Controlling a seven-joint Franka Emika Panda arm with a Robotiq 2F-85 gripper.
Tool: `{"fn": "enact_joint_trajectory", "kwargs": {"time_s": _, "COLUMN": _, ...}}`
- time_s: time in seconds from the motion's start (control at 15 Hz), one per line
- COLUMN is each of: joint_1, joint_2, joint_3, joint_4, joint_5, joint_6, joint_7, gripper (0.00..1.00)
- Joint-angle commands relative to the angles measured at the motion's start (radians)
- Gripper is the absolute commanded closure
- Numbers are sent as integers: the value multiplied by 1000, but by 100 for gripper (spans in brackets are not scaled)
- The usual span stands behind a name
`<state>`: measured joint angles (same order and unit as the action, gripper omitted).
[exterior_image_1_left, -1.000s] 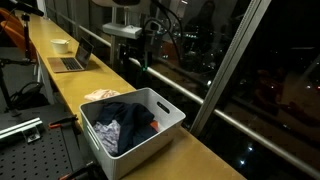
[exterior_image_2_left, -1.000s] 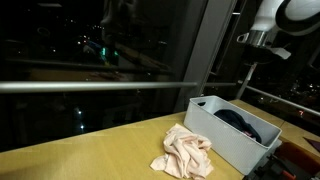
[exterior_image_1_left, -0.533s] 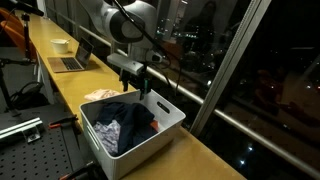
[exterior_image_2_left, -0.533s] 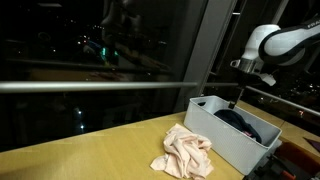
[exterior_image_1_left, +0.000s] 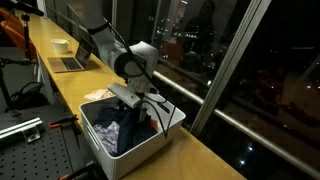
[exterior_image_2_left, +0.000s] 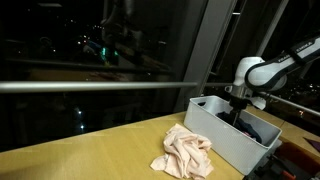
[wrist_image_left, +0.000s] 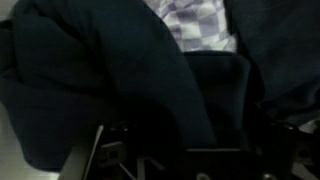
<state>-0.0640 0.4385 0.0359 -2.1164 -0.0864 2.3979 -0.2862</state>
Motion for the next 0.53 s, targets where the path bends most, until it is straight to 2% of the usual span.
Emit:
{"fn": "enact_joint_trajectory", "kwargs": {"time_s": 0.0, "joint_1": -28, "joint_2": 123, "joint_3": -5, "joint_4": 51, "joint_5": 24, "joint_6": 11, "joint_7": -17, "gripper": 0}}
{"fn": "enact_joint_trajectory", "kwargs": {"time_s": 0.07, "joint_1": -34, "joint_2": 159, "joint_3": -6, "joint_4": 66, "joint_5": 24, "joint_6": 9, "joint_7": -14, "gripper": 25}}
{"fn": "enact_joint_trajectory", "kwargs": {"time_s": 0.13, "joint_1": -41, "joint_2": 178, "joint_3": -4, "joint_4": 74, "joint_5": 27, "joint_6": 7, "joint_7": -14, "gripper": 26}}
{"fn": "enact_joint_trajectory", "kwargs": {"time_s": 0.33, "joint_1": -52, "joint_2": 200, "joint_3": -2, "joint_4": 93, "joint_5": 28, "joint_6": -1, "joint_7": -7, "gripper": 50}}
{"fn": "enact_joint_trajectory", "kwargs": {"time_s": 0.47, "joint_1": -58, "joint_2": 163, "joint_3": 6, "joint_4": 83, "joint_5": 43, "joint_6": -9, "joint_7": -10, "gripper": 62}}
